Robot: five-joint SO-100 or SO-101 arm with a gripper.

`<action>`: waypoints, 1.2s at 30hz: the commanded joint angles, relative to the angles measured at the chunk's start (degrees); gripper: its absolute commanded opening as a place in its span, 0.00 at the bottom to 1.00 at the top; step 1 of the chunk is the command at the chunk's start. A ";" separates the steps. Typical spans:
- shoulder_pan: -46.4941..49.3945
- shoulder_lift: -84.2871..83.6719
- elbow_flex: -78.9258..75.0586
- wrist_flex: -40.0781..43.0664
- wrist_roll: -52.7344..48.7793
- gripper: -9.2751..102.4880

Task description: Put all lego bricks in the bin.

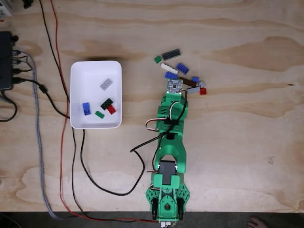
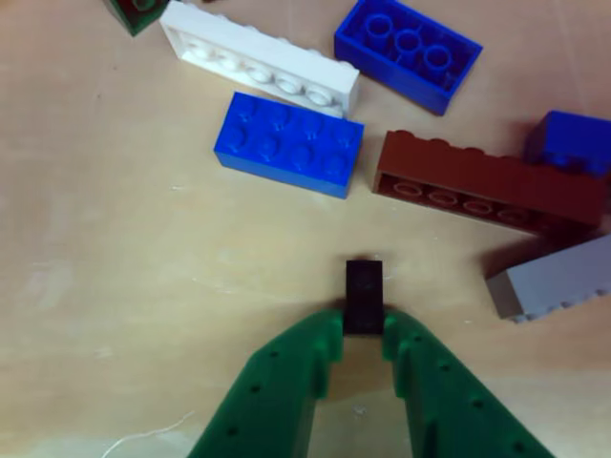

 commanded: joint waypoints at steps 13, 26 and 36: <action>-36.47 11.16 -57.30 65.39 30.67 0.08; -32.96 9.05 -55.90 61.96 42.54 0.31; -2.72 30.67 0.26 32.17 4.48 0.24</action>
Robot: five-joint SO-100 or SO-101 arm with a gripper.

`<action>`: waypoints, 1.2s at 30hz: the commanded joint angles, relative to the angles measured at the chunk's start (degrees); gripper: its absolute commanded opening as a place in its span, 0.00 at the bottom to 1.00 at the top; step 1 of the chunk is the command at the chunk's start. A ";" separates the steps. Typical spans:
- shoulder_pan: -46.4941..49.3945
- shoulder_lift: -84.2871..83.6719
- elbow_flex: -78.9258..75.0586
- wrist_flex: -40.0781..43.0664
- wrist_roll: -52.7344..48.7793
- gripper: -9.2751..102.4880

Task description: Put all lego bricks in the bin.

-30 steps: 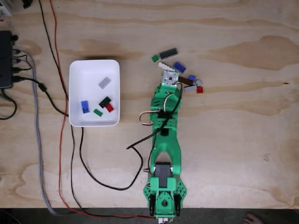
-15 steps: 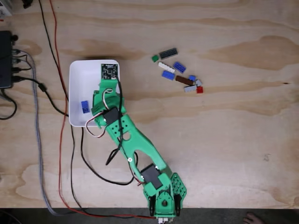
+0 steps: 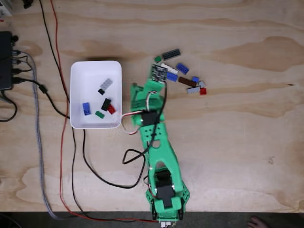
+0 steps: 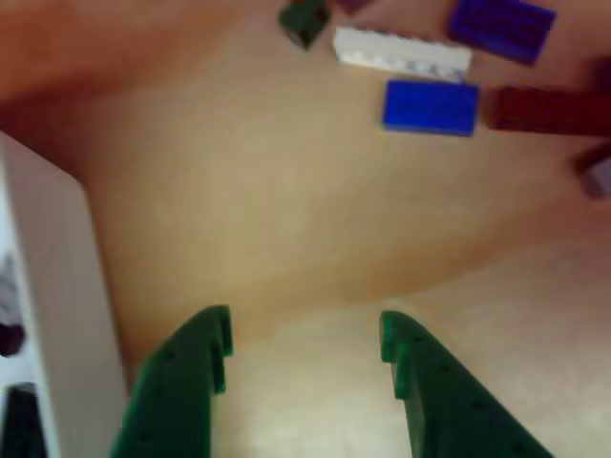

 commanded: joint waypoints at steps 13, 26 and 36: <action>24.17 -4.04 26.10 -47.02 -19.78 0.29; 21.80 -21.09 14.33 -47.11 -9.58 0.27; 18.98 -32.78 -3.08 -35.42 -3.60 0.24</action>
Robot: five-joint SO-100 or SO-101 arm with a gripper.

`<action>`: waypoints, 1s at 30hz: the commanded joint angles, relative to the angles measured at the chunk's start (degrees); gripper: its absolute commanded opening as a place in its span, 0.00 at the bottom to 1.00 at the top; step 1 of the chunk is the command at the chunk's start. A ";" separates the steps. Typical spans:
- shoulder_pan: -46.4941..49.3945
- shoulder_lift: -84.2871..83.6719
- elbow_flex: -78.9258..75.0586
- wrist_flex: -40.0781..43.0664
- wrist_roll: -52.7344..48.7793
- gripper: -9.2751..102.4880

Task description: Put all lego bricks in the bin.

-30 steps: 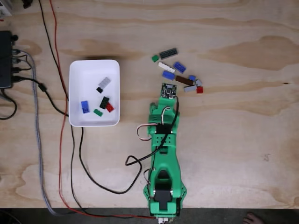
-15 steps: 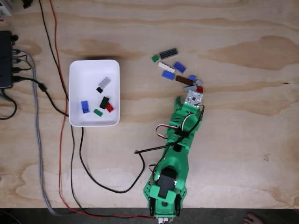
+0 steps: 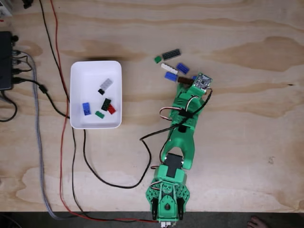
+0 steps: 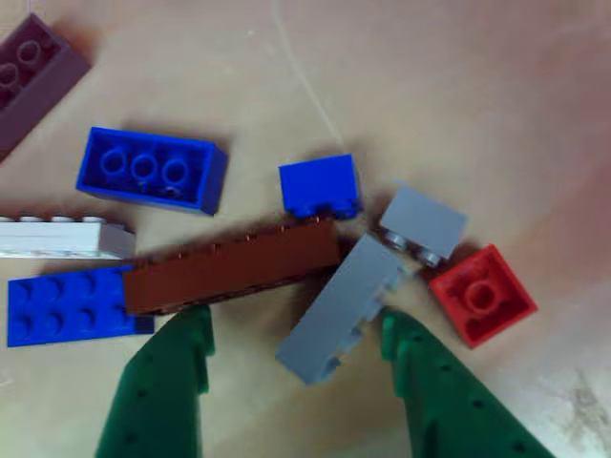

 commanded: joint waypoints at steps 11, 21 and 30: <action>-1.41 15.73 -6.33 16.00 13.01 0.08; -43.24 19.16 -38.76 59.59 36.04 0.08; -54.84 -1.67 -52.82 59.50 39.20 0.20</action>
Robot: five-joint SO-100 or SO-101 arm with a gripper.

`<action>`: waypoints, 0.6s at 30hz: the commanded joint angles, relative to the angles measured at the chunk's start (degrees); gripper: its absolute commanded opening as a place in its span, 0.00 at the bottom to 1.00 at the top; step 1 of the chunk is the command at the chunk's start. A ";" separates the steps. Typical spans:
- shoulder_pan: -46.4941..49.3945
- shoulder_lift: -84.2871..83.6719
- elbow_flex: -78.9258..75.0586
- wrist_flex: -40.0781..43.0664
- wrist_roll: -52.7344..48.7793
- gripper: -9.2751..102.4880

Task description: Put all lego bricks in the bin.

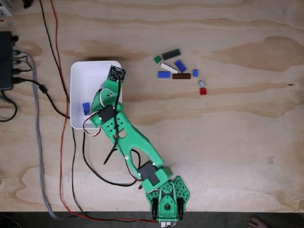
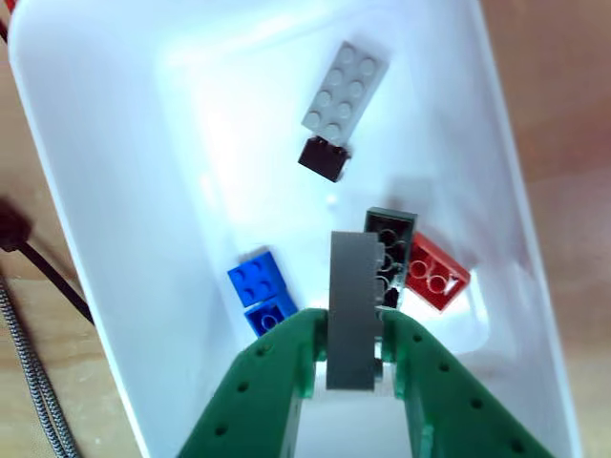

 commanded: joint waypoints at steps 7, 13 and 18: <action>13.45 18.19 1.14 -4.83 -1.93 0.25; 39.81 27.86 37.18 -31.82 -27.60 0.22; 37.44 16.35 46.41 -44.91 -29.27 0.25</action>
